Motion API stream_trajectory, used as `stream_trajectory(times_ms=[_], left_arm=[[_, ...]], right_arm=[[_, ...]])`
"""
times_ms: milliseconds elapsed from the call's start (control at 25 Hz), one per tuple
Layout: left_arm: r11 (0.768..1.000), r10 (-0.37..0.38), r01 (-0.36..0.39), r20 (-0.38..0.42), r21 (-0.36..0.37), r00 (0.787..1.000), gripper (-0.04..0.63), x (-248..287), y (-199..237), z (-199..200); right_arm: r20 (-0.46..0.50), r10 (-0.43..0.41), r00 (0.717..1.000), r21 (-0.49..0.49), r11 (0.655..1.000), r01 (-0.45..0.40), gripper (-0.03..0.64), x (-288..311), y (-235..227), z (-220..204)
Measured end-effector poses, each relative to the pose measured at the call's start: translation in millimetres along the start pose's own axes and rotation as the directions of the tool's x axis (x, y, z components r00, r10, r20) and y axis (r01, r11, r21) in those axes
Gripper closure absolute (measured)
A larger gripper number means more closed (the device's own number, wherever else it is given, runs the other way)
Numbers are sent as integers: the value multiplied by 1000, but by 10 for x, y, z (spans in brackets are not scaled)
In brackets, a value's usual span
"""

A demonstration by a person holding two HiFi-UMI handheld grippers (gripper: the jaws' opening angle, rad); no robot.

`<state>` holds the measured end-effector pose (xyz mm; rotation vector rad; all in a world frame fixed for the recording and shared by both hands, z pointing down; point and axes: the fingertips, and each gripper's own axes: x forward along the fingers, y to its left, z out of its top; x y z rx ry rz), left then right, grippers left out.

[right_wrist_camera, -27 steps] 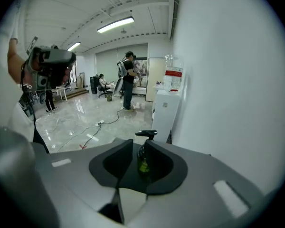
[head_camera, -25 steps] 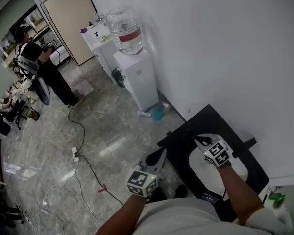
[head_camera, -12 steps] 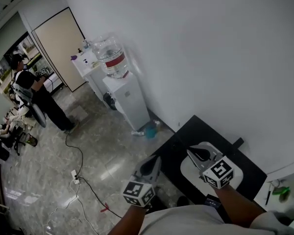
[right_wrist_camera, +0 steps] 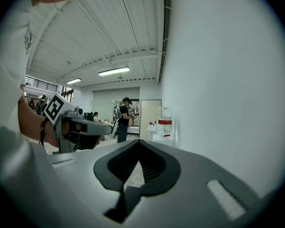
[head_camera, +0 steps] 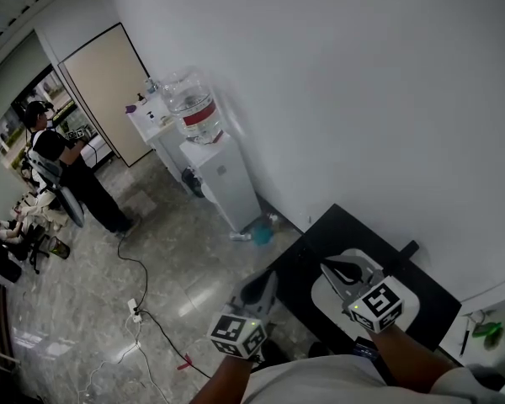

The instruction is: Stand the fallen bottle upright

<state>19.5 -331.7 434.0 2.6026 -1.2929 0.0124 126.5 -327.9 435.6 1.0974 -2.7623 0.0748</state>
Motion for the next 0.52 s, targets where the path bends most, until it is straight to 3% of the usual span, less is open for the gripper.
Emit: stream_trajectory(times_ms=[520], left_arm=[[1000, 10, -10, 7, -4, 1000, 588, -49, 36, 35]], right_arm=[[17, -1, 1000, 25, 1000, 0, 615, 10, -55, 25]])
